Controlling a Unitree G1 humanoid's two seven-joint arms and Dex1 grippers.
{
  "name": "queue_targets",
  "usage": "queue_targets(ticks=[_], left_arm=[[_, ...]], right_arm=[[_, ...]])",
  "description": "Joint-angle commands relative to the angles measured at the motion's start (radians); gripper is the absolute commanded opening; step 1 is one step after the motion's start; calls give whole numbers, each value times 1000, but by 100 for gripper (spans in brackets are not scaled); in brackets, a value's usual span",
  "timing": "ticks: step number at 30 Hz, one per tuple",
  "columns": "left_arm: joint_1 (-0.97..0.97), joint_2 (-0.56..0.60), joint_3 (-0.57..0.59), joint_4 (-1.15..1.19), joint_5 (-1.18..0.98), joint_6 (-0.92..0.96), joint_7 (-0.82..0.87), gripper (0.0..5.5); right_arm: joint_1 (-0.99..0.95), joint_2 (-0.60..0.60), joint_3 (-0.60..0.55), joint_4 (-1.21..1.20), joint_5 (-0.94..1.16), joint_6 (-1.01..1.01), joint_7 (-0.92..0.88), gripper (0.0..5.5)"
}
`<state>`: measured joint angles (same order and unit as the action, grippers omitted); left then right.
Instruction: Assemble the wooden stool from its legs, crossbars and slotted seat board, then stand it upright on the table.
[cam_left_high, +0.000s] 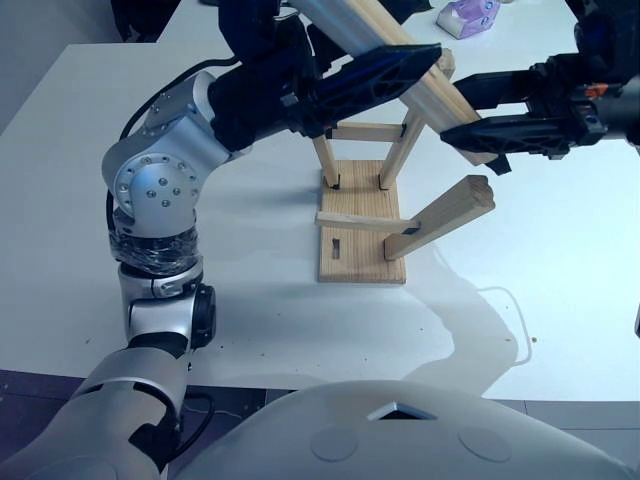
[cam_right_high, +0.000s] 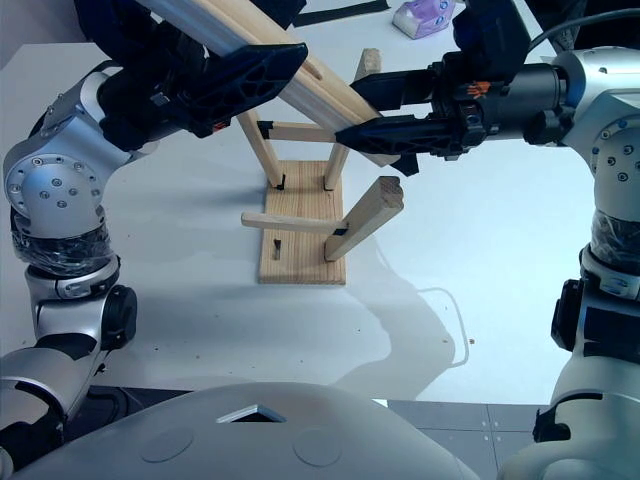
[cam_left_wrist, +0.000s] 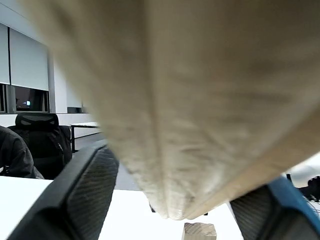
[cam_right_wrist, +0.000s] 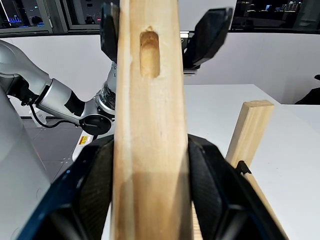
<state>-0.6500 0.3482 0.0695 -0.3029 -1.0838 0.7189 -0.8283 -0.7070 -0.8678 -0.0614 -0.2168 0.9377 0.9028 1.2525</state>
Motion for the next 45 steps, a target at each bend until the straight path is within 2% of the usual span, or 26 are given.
queue_targets(ticks=[1,4,17,27,36,45], left_arm=[[21,30,6,-34,-40,30,-41,249],[34,44,5,-42,-46,35,-62,217],[27,53,14,1,-30,18,-53,217],[-39,23,75,76,-48,-7,16,217],[-86,48,123,132,-36,-18,30,217],[-58,75,114,121,13,-13,2,217]], right_arm=[[-42,-4,21,-4,-12,6,17,205],[-55,-4,32,1,-16,6,26,205],[-85,-11,39,33,-53,-23,57,205],[-27,-9,70,12,-150,-109,38,205],[8,-29,37,31,-156,-137,15,206],[-5,-58,42,50,-157,-153,36,206]])
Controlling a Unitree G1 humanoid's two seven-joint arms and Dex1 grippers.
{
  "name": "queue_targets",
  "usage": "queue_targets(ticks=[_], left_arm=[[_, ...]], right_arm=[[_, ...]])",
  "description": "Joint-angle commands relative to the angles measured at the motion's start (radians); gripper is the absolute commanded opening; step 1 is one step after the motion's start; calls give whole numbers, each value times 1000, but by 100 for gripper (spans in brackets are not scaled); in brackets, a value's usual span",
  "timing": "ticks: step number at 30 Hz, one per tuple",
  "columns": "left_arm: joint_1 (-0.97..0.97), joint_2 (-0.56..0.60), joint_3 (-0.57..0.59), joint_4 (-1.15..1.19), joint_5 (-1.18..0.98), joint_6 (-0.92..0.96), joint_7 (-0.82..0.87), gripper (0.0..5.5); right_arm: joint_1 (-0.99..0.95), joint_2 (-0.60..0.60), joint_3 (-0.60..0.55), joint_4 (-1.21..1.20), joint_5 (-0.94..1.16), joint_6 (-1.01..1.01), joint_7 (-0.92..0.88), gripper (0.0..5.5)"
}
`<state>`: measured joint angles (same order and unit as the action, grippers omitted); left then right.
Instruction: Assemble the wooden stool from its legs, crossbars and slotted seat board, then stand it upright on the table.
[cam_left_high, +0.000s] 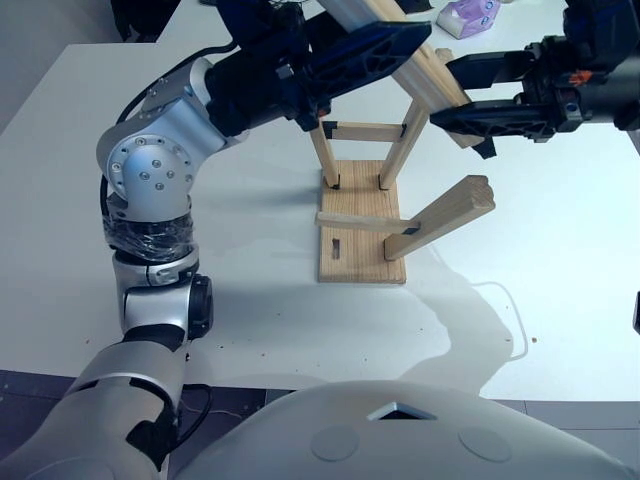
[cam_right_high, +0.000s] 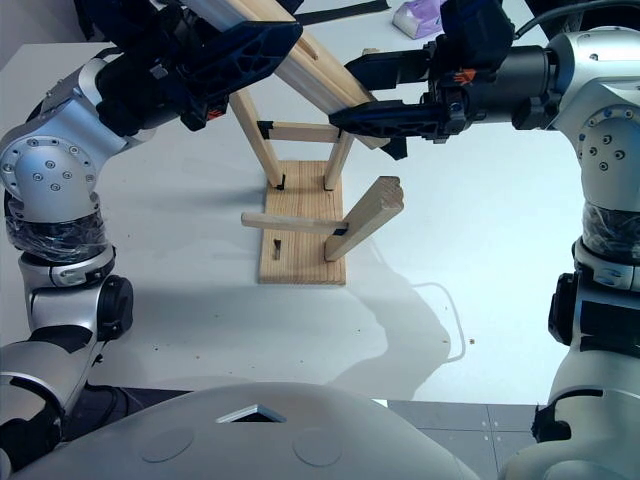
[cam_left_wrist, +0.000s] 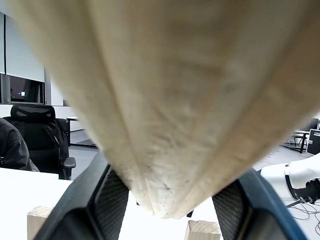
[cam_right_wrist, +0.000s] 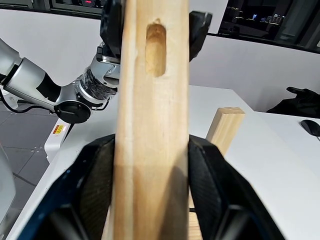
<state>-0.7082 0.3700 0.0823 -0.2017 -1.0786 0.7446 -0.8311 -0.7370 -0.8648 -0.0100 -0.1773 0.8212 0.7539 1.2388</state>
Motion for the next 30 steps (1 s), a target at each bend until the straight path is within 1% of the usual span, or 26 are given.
queue_targets(ticks=[1,9,15,22,30], left_arm=[[6,57,100,15,9,-36,1,217],[34,57,87,-29,5,-23,-13,215],[54,56,85,-57,-1,-17,-19,215],[61,50,57,-79,32,-25,-28,215],[61,50,77,-71,3,-7,-39,215]], right_arm=[[23,-67,-1,10,-43,-5,61,206],[-58,-85,98,38,-76,-3,164,206],[-106,-82,139,70,-100,-1,204,206],[-125,-74,160,74,-113,3,229,206],[-134,-74,166,81,-125,1,246,206]])
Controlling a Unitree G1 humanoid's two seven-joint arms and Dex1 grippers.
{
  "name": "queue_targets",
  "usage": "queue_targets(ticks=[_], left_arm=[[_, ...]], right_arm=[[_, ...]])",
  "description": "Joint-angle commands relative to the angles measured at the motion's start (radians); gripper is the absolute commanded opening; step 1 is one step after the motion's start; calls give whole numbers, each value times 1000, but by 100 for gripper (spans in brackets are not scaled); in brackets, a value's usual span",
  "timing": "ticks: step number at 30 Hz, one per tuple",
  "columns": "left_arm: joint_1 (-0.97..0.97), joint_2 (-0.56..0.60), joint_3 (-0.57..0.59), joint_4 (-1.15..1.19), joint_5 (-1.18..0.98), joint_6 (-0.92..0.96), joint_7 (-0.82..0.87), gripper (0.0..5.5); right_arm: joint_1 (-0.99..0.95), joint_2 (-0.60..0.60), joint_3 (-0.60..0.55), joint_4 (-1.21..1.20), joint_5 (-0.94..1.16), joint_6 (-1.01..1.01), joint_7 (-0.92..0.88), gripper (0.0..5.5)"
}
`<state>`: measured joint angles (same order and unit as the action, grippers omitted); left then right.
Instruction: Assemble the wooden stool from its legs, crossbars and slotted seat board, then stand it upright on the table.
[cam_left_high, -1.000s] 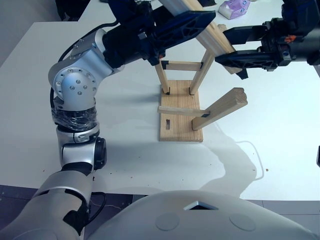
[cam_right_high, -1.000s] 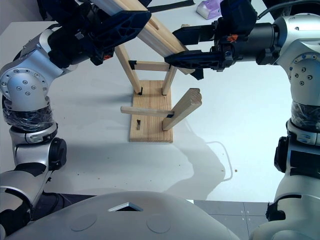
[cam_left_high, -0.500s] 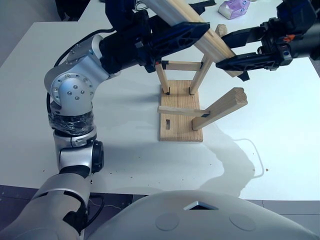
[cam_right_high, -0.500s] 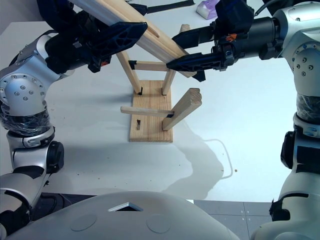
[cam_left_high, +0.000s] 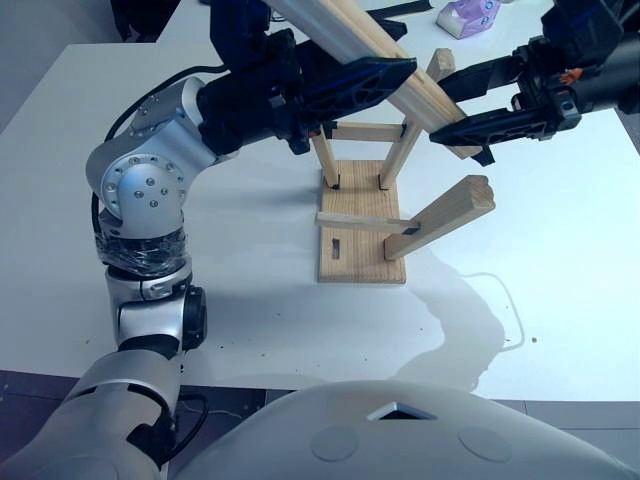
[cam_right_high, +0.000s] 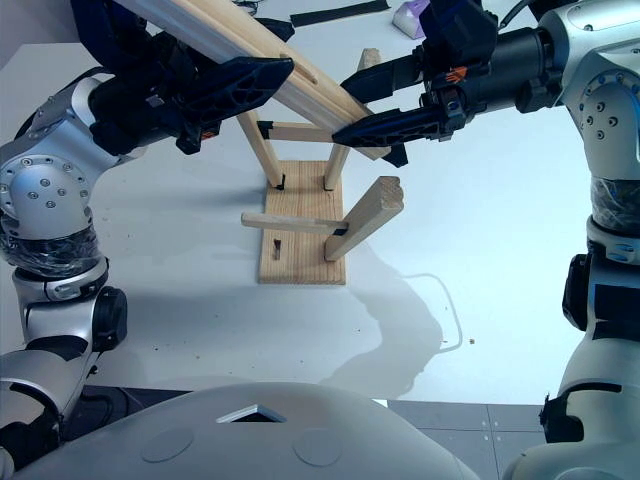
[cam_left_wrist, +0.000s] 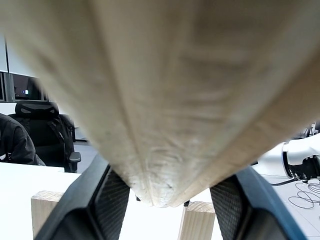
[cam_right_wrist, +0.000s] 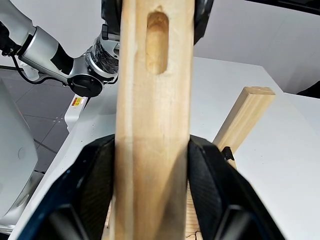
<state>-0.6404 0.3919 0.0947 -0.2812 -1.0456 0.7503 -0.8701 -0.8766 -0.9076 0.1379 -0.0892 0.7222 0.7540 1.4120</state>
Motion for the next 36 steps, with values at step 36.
queue_targets(ticks=[36], left_arm=[[106,393,212,9,72,-13,-121,203]], right_arm=[[620,-124,-460,34,-97,-85,-74,358]])
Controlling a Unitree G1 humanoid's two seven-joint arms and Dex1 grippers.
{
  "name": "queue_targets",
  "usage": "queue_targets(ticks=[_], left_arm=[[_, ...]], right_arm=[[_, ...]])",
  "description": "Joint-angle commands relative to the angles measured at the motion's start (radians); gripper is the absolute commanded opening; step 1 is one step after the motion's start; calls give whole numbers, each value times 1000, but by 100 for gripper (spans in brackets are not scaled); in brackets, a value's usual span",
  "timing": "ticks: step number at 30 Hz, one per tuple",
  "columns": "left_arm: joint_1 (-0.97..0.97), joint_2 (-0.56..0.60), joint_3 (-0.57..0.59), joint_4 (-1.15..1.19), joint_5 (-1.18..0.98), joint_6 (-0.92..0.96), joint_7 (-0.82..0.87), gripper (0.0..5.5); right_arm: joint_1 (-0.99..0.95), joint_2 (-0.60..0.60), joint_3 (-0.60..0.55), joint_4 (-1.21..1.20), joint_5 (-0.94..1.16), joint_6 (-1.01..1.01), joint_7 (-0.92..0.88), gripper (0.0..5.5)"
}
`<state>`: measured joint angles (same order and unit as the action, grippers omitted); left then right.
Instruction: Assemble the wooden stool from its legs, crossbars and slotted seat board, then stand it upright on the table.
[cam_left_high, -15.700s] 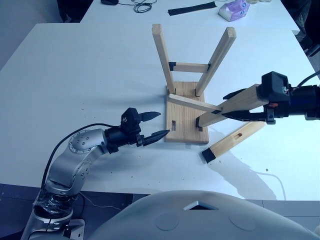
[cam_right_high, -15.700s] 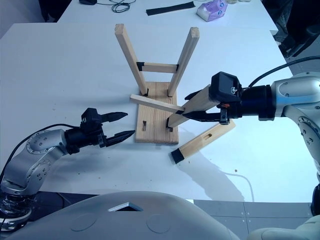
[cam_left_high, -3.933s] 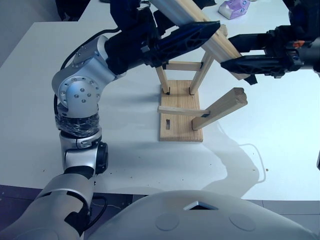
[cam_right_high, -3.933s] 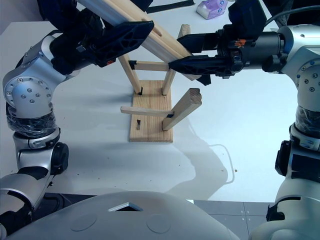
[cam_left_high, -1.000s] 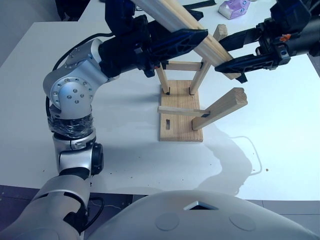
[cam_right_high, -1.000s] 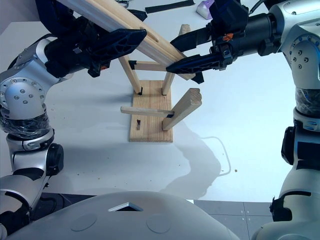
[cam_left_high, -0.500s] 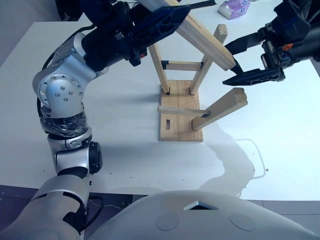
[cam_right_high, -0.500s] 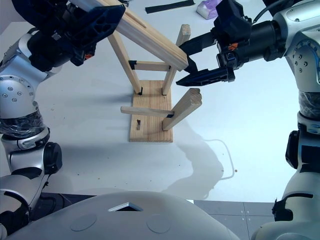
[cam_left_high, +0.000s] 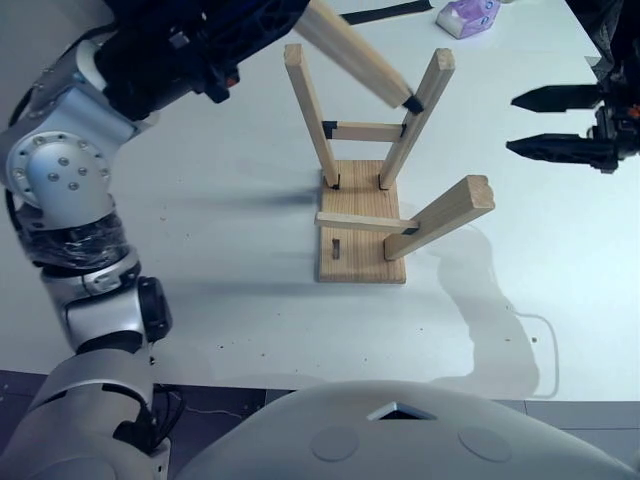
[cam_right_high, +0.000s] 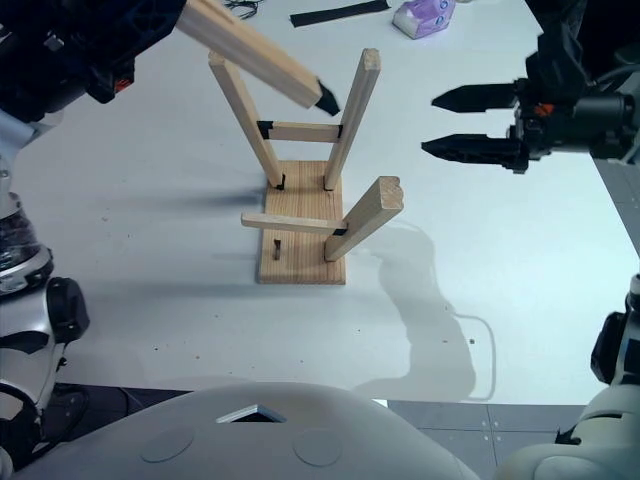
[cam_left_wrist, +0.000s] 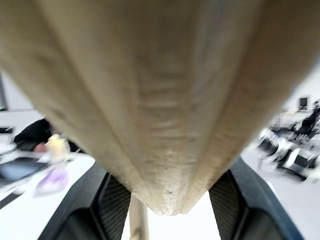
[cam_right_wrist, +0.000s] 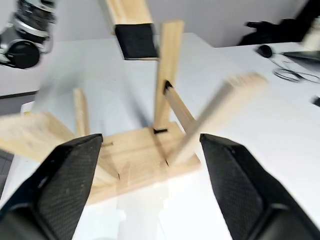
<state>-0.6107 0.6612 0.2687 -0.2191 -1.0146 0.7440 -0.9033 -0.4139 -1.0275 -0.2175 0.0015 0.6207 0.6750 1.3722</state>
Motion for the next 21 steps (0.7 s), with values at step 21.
queue_targets(ticks=[21], left_arm=[[586,161,28,-271,218,-271,-343,203]], right_arm=[[516,51,-218,-322,41,-18,-137,358]])
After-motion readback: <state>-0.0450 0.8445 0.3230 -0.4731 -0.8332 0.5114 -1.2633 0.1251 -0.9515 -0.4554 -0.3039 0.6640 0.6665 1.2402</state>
